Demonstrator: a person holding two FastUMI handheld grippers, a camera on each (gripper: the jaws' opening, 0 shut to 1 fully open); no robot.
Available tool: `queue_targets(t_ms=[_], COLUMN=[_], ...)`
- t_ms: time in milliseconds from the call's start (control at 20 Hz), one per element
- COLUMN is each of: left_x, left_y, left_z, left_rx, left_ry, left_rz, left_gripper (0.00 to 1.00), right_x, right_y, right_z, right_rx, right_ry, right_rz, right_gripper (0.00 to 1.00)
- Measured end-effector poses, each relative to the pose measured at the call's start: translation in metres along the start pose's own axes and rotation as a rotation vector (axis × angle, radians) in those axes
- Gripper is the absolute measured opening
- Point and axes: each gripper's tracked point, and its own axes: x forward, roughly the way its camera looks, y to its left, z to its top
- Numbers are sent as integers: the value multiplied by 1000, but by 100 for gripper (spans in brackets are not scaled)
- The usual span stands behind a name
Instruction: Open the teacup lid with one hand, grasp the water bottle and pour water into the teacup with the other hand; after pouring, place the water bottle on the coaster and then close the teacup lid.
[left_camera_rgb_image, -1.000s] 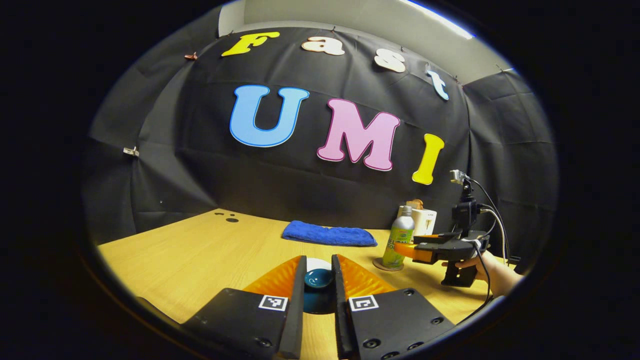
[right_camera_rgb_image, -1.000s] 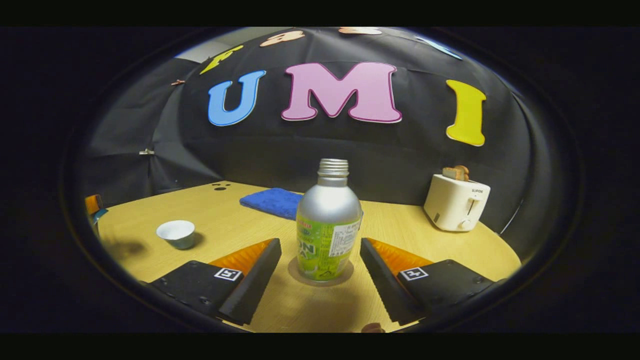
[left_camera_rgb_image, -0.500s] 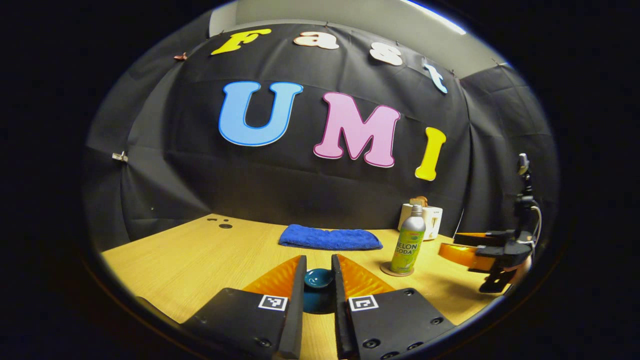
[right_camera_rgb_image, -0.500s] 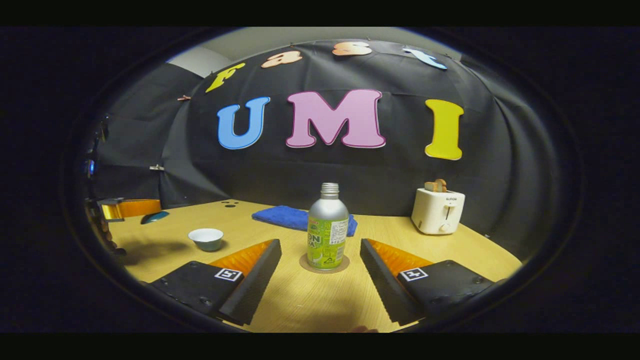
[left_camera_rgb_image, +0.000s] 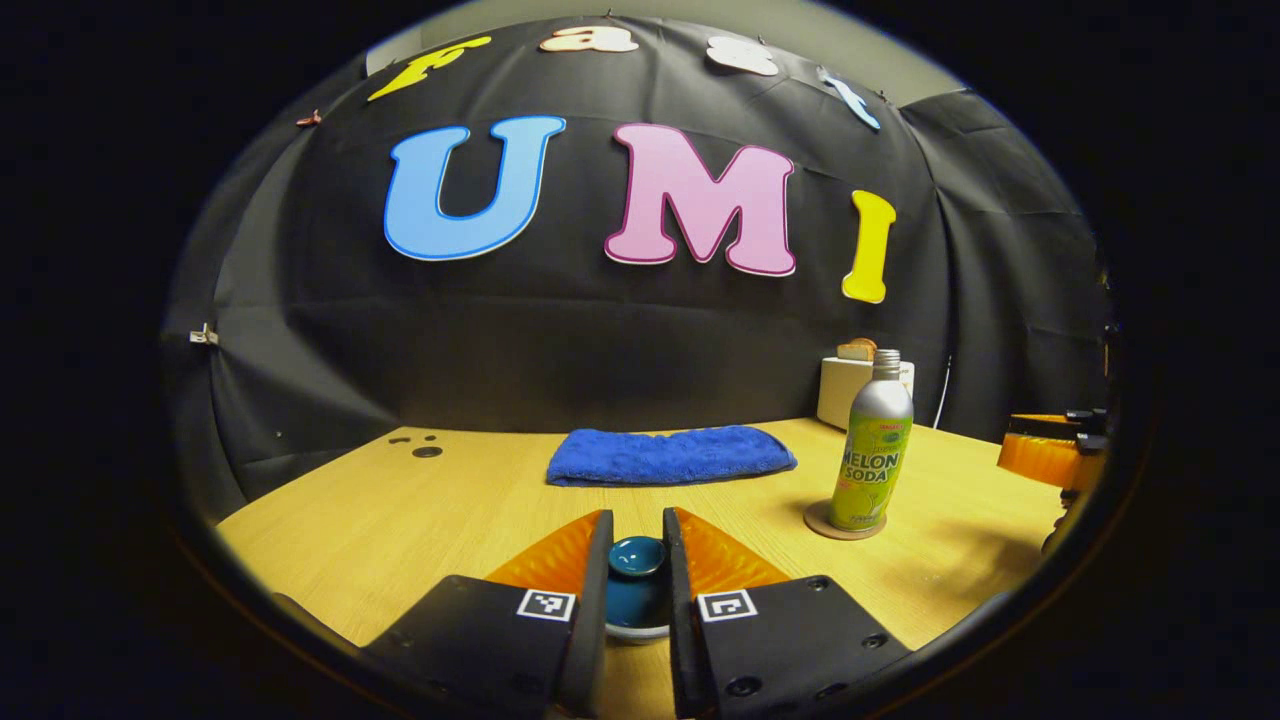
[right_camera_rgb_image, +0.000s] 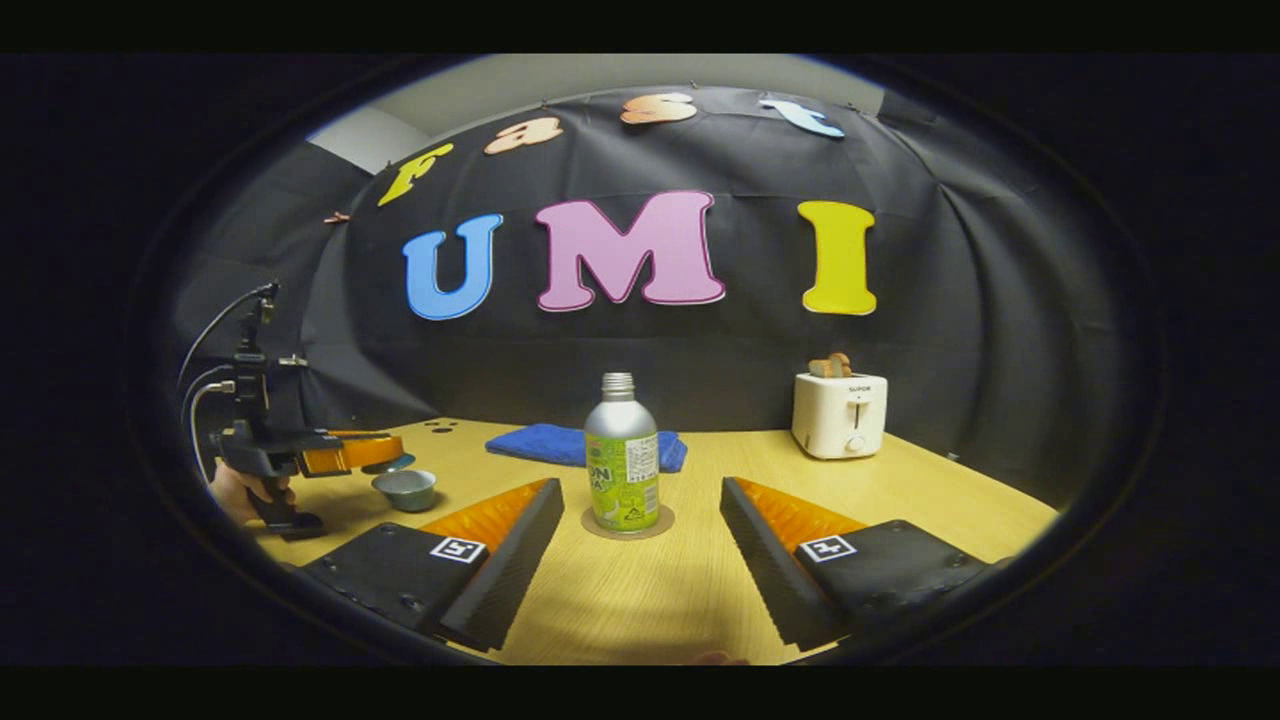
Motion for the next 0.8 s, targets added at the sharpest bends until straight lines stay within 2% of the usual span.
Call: queue_targets(t_ms=[250, 400, 800], left_x=[9, 13, 18], left_y=[1, -4, -2], left_z=[-14, -23, -29], left_rx=[30, 21, 53], left_ry=[46, 74, 108], left_rz=[1, -17, 0], left_gripper=[30, 31, 34], right_x=[0, 2, 3], right_y=[14, 23, 27], right_z=[3, -6, -16], right_rx=[-12, -13, -4], right_ry=[-23, -1, 19], right_rz=[21, 44, 57], right_gripper=[98, 98, 98])
